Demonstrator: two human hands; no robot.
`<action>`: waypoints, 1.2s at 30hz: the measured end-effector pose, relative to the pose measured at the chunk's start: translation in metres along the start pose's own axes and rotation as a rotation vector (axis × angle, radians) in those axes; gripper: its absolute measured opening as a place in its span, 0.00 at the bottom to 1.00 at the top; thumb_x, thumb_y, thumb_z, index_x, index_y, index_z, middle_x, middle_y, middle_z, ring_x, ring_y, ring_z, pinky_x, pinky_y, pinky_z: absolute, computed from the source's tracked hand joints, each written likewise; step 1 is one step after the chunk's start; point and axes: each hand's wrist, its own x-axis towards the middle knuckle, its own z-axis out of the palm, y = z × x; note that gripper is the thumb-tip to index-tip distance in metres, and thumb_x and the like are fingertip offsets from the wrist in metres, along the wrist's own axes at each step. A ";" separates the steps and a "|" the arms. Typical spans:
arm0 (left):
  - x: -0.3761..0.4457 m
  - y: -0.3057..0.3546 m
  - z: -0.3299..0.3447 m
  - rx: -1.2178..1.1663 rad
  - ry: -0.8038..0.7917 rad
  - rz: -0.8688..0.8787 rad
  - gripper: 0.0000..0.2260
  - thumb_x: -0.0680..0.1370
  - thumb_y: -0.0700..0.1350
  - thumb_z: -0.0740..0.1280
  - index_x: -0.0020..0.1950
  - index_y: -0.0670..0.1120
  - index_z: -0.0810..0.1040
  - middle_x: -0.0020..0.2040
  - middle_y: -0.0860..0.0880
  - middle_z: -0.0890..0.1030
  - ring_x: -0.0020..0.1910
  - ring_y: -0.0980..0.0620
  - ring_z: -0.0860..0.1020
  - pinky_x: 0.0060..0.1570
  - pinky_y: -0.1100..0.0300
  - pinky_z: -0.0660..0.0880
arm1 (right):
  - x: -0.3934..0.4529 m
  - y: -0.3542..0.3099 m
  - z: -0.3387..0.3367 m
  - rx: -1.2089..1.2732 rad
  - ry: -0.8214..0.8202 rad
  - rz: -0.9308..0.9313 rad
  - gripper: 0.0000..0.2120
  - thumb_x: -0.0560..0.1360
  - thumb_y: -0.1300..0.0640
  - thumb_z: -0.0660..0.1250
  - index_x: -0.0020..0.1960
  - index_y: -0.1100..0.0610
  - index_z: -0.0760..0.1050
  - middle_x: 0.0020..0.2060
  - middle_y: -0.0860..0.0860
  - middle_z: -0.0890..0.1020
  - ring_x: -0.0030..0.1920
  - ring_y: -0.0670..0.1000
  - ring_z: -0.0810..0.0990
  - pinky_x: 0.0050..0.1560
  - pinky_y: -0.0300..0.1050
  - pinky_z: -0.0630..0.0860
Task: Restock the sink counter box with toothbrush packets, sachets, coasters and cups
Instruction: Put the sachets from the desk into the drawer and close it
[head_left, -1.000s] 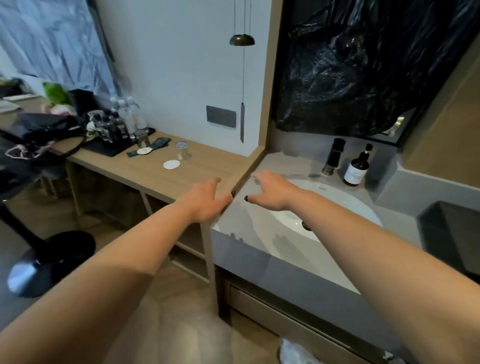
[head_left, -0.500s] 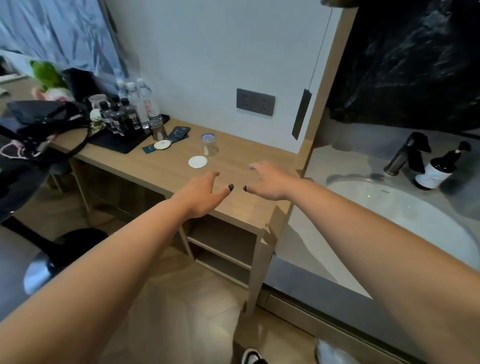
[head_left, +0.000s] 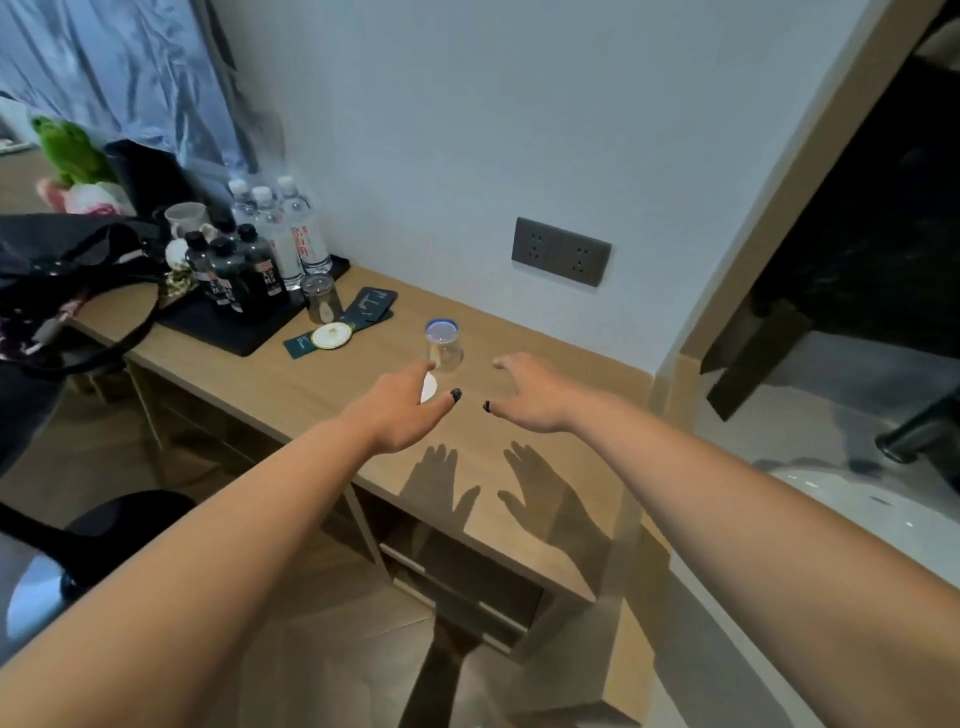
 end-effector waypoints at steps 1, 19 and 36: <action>0.010 -0.006 -0.004 0.008 -0.006 0.003 0.30 0.79 0.60 0.59 0.77 0.48 0.58 0.73 0.43 0.69 0.68 0.43 0.70 0.64 0.50 0.67 | 0.010 -0.002 -0.002 0.000 -0.004 0.004 0.30 0.76 0.50 0.65 0.73 0.60 0.61 0.72 0.57 0.66 0.72 0.57 0.65 0.70 0.51 0.64; 0.195 -0.168 -0.054 -0.083 -0.164 0.051 0.26 0.80 0.50 0.62 0.76 0.47 0.60 0.73 0.45 0.69 0.66 0.44 0.72 0.62 0.56 0.67 | 0.203 -0.069 0.033 0.246 0.080 0.224 0.19 0.73 0.55 0.65 0.63 0.57 0.71 0.58 0.57 0.76 0.56 0.59 0.76 0.58 0.58 0.74; 0.266 -0.285 -0.057 -0.273 0.009 -0.263 0.24 0.76 0.40 0.65 0.72 0.46 0.67 0.63 0.52 0.75 0.60 0.52 0.74 0.56 0.61 0.67 | 0.316 -0.103 0.092 0.468 -0.075 0.201 0.27 0.78 0.52 0.63 0.74 0.52 0.61 0.73 0.48 0.64 0.72 0.48 0.61 0.61 0.35 0.56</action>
